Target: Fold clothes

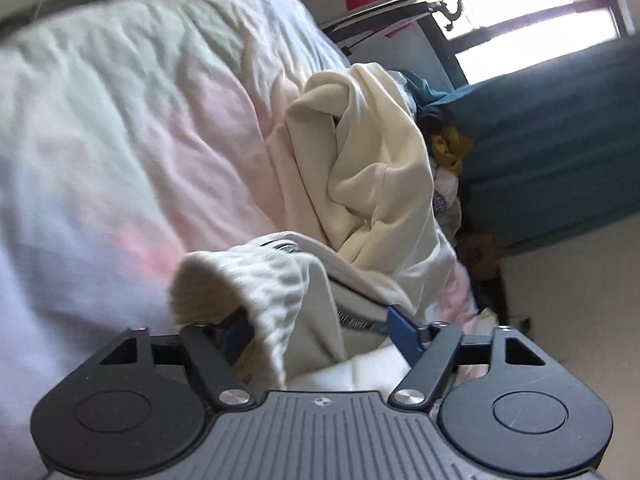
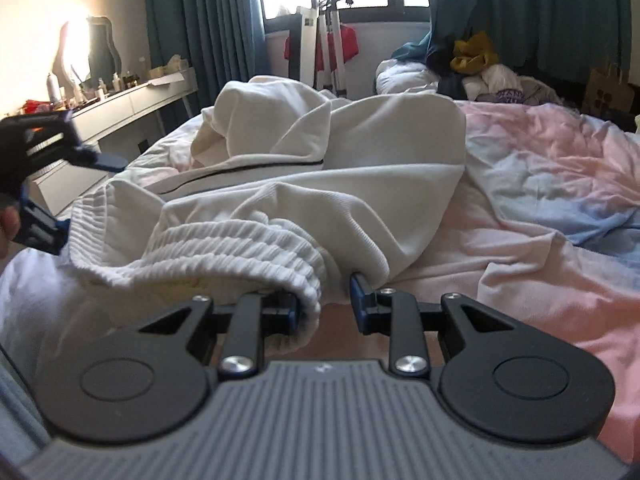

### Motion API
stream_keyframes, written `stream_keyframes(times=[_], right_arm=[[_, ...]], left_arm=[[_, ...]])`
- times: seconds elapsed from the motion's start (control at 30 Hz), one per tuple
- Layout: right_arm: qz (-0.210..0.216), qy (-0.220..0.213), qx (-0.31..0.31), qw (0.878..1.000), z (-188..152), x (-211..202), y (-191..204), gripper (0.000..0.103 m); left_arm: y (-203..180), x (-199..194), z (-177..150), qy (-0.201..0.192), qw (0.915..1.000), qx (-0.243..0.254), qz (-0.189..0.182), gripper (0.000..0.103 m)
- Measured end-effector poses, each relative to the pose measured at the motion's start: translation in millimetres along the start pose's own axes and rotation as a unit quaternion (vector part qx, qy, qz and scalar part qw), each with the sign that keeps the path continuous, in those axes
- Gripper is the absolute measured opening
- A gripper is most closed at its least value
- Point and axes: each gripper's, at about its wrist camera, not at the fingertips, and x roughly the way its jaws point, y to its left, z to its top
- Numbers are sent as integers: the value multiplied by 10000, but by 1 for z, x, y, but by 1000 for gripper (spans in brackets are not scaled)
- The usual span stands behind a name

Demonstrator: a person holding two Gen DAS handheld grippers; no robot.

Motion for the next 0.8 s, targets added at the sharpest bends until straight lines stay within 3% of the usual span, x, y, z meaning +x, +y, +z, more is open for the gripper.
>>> stream_keyframes(times=[0.23,0.4,0.5,0.6,0.8], right_arm=[[50,-18,276,9996,0,7,-2,27],[313,-1,557,9980,1,2,-1,18],[646,-26,742,9951,3,-6,4,15],[1040,5,850,9909,10,-14,16,14],[1925,-327,422,9798,40,-22,68,14]], left_arm=[[-24,18,13,-198,9978,631,78,15],[-33,-1,29,-605,9958,671,132,10],[-50,-9,56,-881,9918,872,301,9],[-67,-16,83,-1159,9861,1090,487,9],[-102,-29,139,-1708,9697,1519,856,9]])
